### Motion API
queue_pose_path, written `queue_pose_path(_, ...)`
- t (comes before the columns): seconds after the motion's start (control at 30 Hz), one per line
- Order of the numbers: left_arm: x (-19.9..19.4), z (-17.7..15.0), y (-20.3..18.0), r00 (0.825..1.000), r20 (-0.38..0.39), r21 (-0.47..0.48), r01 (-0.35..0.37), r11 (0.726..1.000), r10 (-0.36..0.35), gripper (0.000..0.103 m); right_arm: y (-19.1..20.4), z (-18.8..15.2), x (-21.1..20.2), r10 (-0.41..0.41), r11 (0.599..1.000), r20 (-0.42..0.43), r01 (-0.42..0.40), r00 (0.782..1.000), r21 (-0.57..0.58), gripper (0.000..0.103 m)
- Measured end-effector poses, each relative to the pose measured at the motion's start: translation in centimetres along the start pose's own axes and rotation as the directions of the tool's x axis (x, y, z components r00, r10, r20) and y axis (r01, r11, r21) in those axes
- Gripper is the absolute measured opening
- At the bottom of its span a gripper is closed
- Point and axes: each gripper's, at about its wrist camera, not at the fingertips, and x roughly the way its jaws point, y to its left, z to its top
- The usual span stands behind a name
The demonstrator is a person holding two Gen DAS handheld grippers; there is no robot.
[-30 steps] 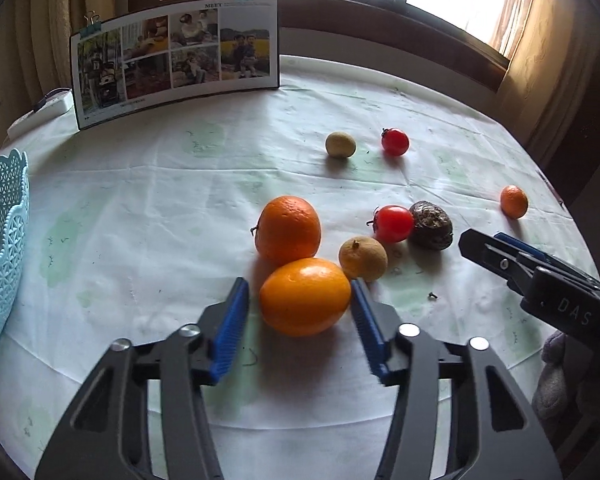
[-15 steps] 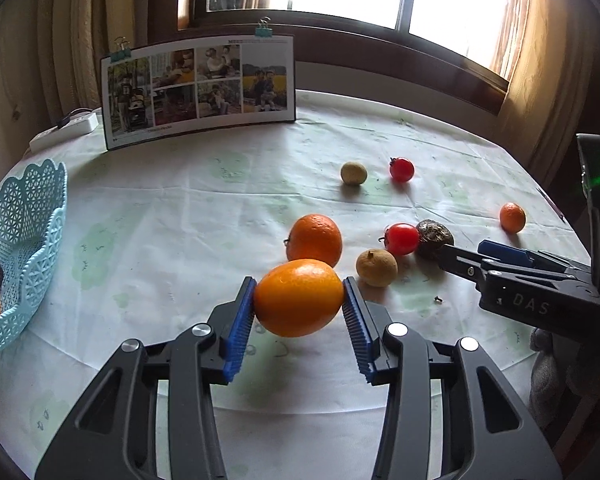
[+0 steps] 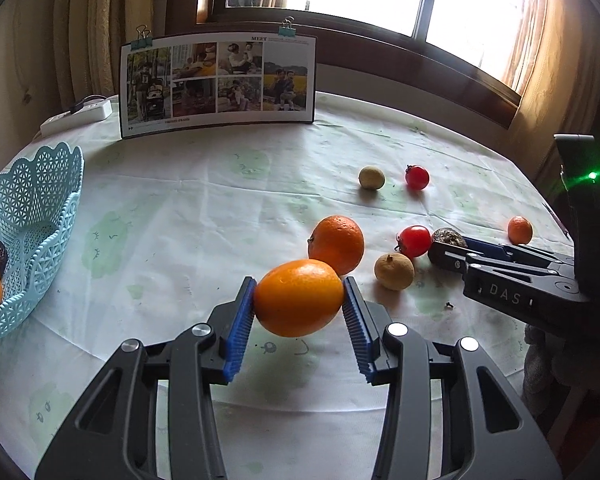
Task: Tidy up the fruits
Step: 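Carry the orange into the basket and open left gripper while right gripper carries the passion fruit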
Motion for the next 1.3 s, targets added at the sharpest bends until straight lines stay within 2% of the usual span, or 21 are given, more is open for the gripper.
queue_pose_path(0.3, -0.7, 0.3, 0.2, 0.998, 0.028, 0.016, -0.053, 0.998, 0.053, 0.045, -0.5, -1.0, -2.6, 0.022, 0.998, 0.047, -0.025, 0.999, 0.063, 0.041)
queue_pose_path(0.6, -3.8, 1.0, 3.3, 0.985, 0.102, -0.046, -0.132, 0.990, 0.136, 0.045, 1.7, -0.8, -4.6, 0.084, 0.995, 0.084, -0.088, 0.993, 0.045, 0.041)
queue_pose_path(0.8, -5.9, 1.4, 6.6, 0.966, 0.139, -0.107, -0.202, 0.973, 0.216, 0.045, 3.3, -0.8, -5.0, 0.110, 0.993, 0.091, -0.114, 0.990, 0.035, 0.041)
queue_pose_path(0.93, -7.0, 1.6, 9.4, 0.946, 0.155, -0.166, -0.258, 0.952, 0.283, 0.045, 4.2, -0.7, -5.2, 0.122, 0.992, 0.091, -0.125, 0.988, 0.023, 0.041)
queue_pose_path(1.3, -8.0, 0.7, 15.1, 0.916, 0.119, -0.267, -0.342, 0.901, 0.382, 0.045, 6.7, -0.6, -4.7, 0.152, 0.988, 0.074, -0.152, 0.986, -0.008, 0.041)
